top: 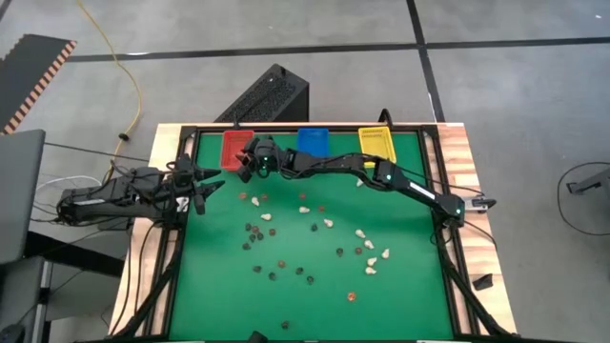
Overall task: Sort Halloween decoration
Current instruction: Put the orange pumpkin toy into the red bin
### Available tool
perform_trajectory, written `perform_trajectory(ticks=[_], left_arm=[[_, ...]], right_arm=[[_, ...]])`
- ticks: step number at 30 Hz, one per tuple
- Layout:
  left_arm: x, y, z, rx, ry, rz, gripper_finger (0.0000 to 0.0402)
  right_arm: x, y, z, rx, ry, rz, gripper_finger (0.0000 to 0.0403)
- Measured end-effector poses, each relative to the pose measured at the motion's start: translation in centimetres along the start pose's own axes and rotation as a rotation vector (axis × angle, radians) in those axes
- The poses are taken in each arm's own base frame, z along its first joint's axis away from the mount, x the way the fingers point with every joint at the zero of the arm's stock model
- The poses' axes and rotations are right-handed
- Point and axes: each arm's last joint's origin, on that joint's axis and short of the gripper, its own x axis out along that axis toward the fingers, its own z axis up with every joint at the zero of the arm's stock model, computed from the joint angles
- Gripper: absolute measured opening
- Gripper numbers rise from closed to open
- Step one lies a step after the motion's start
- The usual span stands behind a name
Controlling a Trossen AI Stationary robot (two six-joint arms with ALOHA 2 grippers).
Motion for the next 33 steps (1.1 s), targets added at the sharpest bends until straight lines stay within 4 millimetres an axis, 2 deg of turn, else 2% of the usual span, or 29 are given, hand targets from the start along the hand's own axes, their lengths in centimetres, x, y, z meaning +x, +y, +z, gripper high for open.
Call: perform_trajectory(ticks=[14, 16, 19, 27, 30, 33], left_arm=[[0.0, 0.0, 0.0, 0.000, 0.000, -0.001, 0.0169], [0.0, 0.0, 0.0, 0.000, 0.000, -0.001, 0.0169], [0.0, 0.0, 0.0, 0.000, 0.001, -0.001, 0.0169], [0.0, 0.0, -0.1, 0.005, 0.013, 0.001, 0.0169], [0.0, 0.0, -0.1, 0.005, 0.014, 0.001, 0.0169], [0.0, 0.0, -0.1, 0.006, 0.014, 0.000, 0.0169]], right_arm=[[0.0, 0.0, 0.2, -0.028, -0.017, 0.003, 0.0215], [-0.2, 0.1, 0.7, -0.065, -0.022, 0.003, 0.0217], [-1.0, 0.3, 2.6, -0.111, -0.017, 0.004, 0.0217], [-6.6, 1.3, 9.4, -0.221, 0.120, 0.068, 0.0206], [-9.9, 1.8, 11.8, -0.315, 0.208, 0.078, 0.0199], [-14.4, 2.2, 14.1, -0.409, 0.324, 0.095, 0.0193]])
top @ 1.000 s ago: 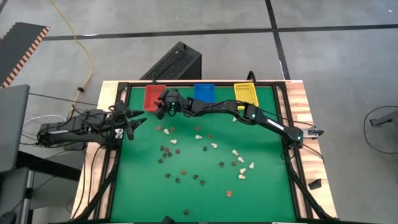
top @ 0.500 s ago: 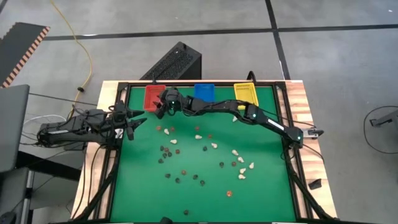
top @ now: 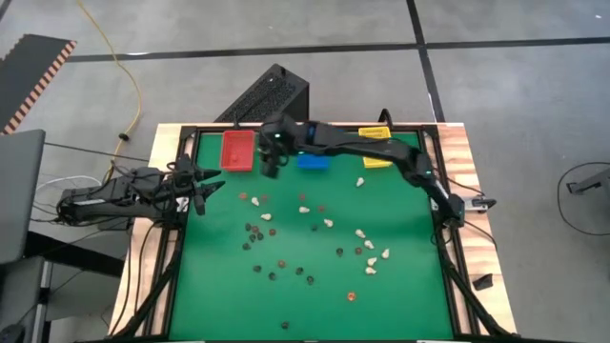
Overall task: Sort Halloween decoration
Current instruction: Put the orange pumpkin toy into the red bin
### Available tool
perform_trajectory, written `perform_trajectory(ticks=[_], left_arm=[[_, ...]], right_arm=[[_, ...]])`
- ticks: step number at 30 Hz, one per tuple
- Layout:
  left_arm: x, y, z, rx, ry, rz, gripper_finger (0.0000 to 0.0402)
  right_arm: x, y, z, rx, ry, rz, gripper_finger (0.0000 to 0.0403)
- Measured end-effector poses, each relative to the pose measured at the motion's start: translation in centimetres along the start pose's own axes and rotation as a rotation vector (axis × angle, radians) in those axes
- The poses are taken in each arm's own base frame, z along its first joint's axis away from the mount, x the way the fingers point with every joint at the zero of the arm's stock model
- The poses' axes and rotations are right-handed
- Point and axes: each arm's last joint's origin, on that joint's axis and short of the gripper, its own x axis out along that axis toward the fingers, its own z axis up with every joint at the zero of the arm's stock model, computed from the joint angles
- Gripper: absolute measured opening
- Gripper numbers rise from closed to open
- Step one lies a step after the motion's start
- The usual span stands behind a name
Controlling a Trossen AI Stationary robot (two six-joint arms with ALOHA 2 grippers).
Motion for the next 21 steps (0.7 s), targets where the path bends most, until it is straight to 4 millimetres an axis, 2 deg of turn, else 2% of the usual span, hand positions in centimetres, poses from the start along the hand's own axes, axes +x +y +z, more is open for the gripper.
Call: perform_trajectory(ticks=[4, 7, 10, 13, 17, 21], left_arm=[[0.0, 0.0, 0.0, 0.000, 0.000, 0.000, 0.0169], [0.0, 0.0, 0.0, 0.000, 0.000, 0.000, 0.0169], [0.0, 0.0, 0.0, 0.000, 0.000, 0.000, 0.0169], [0.0, 0.0, 0.0, 0.000, 0.000, 0.001, 0.0169], [0.0, 0.0, 0.0, -0.001, 0.000, 0.000, 0.0169], [0.0, 0.0, 0.0, -0.002, 0.000, 0.001, 0.0169]], right_arm=[[-6.4, 0.4, -0.4, -0.059, 0.192, 0.048, 0.0188], [-10.8, 0.5, -1.4, -0.021, 0.280, 0.060, 0.0187], [-14.8, 1.0, -2.7, 0.041, 0.290, 0.020, 0.0187], [-18.1, 2.4, -4.8, 0.077, 0.260, -0.007, 0.0187], [-20.0, 5.0, -9.4, 0.146, 0.254, -0.075, 0.0187], [-20.0, 7.6, -14.1, 0.244, 0.168, -0.117, 0.0187]])
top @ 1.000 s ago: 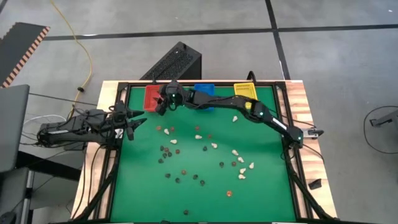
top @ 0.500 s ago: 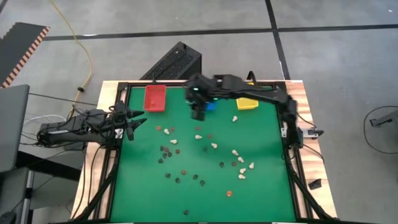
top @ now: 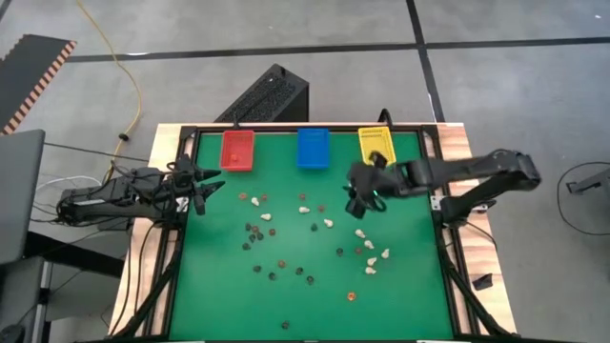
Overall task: Sort Halloween decoration
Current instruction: Put the orange pumpkin toy into the red bin
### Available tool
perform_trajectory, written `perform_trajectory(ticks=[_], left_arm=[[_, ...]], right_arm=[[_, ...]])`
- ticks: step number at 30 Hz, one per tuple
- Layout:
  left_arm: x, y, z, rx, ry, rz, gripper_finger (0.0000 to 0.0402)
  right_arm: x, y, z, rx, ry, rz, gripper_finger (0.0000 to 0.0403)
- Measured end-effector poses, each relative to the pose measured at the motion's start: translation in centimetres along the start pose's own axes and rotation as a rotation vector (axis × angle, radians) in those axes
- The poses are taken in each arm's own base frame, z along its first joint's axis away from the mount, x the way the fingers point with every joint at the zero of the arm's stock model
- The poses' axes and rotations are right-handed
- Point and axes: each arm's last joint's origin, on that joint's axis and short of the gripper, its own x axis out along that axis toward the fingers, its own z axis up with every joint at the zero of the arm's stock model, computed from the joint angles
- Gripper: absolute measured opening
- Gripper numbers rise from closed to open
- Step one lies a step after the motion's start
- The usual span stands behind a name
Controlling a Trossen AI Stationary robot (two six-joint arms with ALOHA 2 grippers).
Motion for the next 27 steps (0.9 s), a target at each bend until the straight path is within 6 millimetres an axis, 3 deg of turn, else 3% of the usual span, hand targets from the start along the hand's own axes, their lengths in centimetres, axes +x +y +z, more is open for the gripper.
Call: perform_trajectory(ticks=[7, 14, 20, 27], left_arm=[[0.0, 0.0, 0.0, -0.002, 0.000, 0.000, 0.0169], [0.0, 0.0, 0.0, -0.002, -0.001, 0.001, 0.0169], [0.0, 0.0, 0.2, 0.029, -0.025, -0.003, 0.0169], [0.3, 0.0, -0.2, 0.054, -0.023, 0.024, 0.0169]], right_arm=[[3.9, 3.0, -5.1, 0.033, -0.228, 0.042, 0.0187], [8.6, 3.1, -10.3, 0.032, -0.335, -0.100, 0.0187], [10.4, 2.3, -11.0, 0.058, -0.432, -0.011, 0.0187], [11.3, 1.2, -10.9, 0.013, -0.368, 0.035, 0.0187]])
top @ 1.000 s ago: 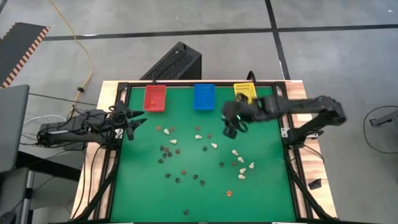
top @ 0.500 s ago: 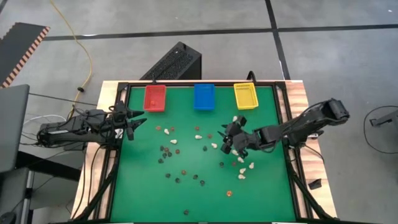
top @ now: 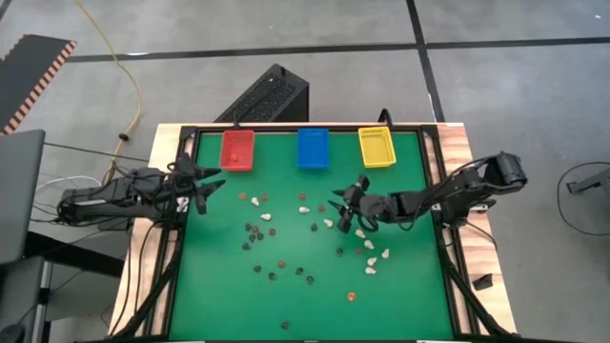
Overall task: Sort Halloween decoration
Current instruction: Put the orange pumpkin toy into the red bin
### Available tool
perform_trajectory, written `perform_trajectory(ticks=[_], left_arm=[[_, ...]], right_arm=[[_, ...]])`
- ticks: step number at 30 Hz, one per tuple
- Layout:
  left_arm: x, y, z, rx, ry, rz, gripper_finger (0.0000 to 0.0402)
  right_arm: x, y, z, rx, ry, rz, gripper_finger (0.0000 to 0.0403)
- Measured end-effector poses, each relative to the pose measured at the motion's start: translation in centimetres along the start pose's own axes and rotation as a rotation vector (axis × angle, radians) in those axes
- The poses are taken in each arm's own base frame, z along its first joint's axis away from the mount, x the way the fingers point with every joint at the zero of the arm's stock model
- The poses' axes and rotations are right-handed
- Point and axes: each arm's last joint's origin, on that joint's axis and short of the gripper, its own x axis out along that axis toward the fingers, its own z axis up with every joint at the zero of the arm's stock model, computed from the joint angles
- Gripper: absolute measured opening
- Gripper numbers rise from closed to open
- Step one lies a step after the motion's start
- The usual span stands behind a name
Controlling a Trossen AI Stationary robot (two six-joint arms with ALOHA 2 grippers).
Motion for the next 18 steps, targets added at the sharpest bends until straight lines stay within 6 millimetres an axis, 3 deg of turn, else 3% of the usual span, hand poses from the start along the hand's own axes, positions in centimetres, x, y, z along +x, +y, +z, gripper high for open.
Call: perform_trajectory(ticks=[13, 18], left_arm=[[0.2, 0.0, -0.4, -0.005, 0.002, 0.020, 0.0169], [0.2, 0.0, -0.3, -0.007, 0.001, 0.020, 0.0169]], right_arm=[[0.1, -2.1, -1.8, 0.027, -0.034, 0.045, 0.0187], [1.1, -2.1, -2.6, 0.036, -0.037, 0.096, 0.0187]])
